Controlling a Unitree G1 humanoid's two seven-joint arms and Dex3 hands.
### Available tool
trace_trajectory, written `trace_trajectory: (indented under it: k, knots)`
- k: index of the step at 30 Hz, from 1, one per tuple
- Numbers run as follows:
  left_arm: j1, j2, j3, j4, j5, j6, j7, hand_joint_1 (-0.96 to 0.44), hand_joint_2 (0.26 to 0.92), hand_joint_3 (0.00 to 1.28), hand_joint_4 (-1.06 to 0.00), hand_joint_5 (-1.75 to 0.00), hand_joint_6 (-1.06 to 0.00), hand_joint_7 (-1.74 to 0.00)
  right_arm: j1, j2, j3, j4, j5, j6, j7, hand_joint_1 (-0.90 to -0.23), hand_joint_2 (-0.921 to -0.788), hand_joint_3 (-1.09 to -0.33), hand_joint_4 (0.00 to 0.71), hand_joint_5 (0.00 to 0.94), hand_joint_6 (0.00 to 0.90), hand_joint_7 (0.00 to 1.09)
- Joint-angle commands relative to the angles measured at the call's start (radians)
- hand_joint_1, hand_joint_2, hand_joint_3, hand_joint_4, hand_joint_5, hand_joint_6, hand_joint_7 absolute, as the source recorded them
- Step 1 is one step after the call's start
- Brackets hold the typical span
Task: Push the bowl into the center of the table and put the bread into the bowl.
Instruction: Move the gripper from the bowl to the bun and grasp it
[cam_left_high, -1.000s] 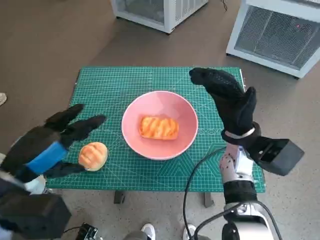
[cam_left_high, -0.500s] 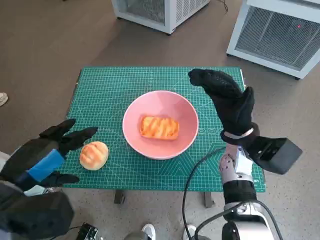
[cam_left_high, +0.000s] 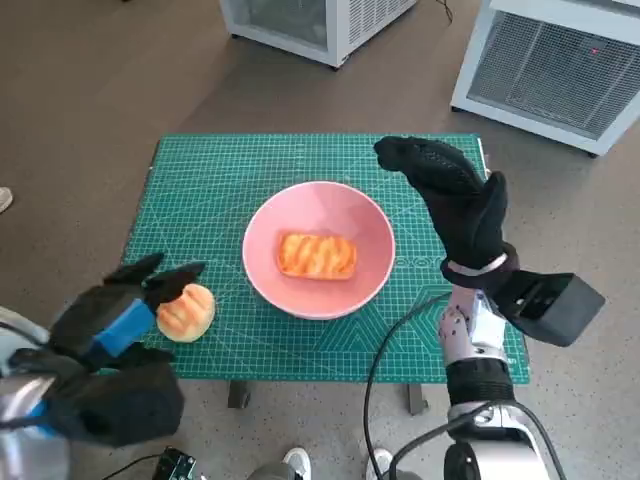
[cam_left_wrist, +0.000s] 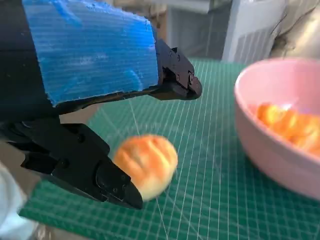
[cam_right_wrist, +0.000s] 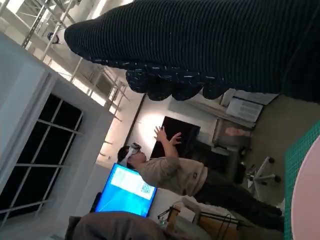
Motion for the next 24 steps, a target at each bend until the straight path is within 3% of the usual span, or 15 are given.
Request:
trace_trajectory:
  k: [1,16,24]
  knots:
    - [-0.041,-0.019,-0.037,0.090,0.017,-0.035,0.060,0.03,0.737,0.01,-0.28,-0.02,-0.44,-0.02,0.008,-0.010,-0.002,0.018,-0.002,0.017,0.011,-0.700,-0.921,-0.756,0.169,0.000,-0.001,0.56]
    - [-0.130,-0.050,-0.131,0.339,0.033,-0.081,0.154,0.10,0.778,0.02,-0.42,-0.03,-0.50,-0.02,0.008,-0.017,-0.005,0.017,0.001,0.024,0.013,-0.693,-0.921,-0.759,0.168,0.000,-0.001,0.56]
    - [-0.166,-0.033,-0.173,0.412,0.076,-0.067,0.166,0.11,0.830,0.05,-0.55,-0.05,-0.64,-0.06,0.012,-0.018,-0.005,0.014,0.003,0.027,0.015,-0.691,-0.921,-0.761,0.166,0.000,-0.001,0.56]
